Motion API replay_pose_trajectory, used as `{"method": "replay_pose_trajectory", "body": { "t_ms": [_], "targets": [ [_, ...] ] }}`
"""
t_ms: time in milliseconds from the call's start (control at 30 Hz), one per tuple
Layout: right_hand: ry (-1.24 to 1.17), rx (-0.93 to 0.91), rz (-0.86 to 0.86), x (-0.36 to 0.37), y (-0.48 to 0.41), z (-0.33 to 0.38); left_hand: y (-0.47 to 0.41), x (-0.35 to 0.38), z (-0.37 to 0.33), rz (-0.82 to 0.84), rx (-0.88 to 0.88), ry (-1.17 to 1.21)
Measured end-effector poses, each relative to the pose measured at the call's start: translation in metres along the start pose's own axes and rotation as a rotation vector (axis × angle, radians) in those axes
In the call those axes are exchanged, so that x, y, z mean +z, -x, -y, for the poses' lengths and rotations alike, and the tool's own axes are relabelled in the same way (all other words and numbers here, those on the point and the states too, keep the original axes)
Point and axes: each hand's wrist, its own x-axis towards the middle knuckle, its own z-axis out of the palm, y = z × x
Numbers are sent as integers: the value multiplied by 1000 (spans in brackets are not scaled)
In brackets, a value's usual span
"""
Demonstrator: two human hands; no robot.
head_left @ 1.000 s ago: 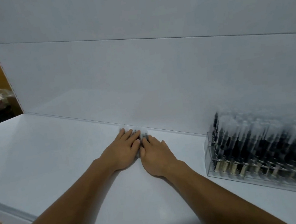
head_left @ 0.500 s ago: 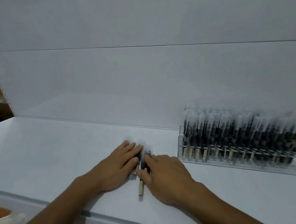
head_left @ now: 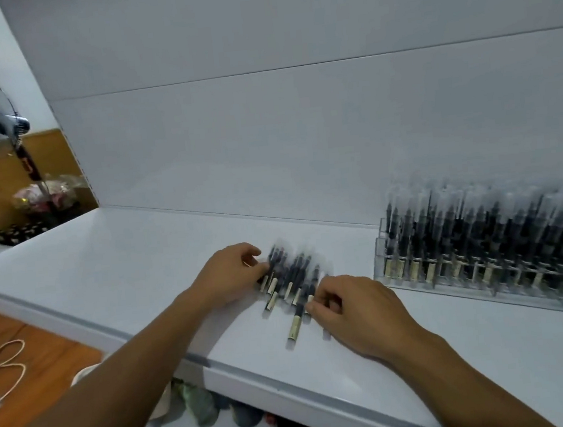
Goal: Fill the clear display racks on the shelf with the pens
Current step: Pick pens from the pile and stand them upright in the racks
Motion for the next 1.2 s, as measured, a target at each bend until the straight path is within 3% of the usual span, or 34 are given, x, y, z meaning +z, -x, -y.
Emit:
{"method": "replay_pose_trajectory", "body": {
  "t_ms": [333,467,767,1000,1200],
  "targets": [
    [-20,78,-17,-2,1,-5,-40,-20,-38,377,-257,-131],
    [-36,96,-18,-2,1,-6,-50,-23,-45,442,-303,-161],
    [-231,168,-97,-7,1,-5,-37,-19,-27,301,-285,-13],
    [-350,171,-146,-23,6,0,-6,-20,-22,8,-51,473],
    [-517,204,-222,-48,29,-8,33,3,-69,-18,110,799]
  ]
}}
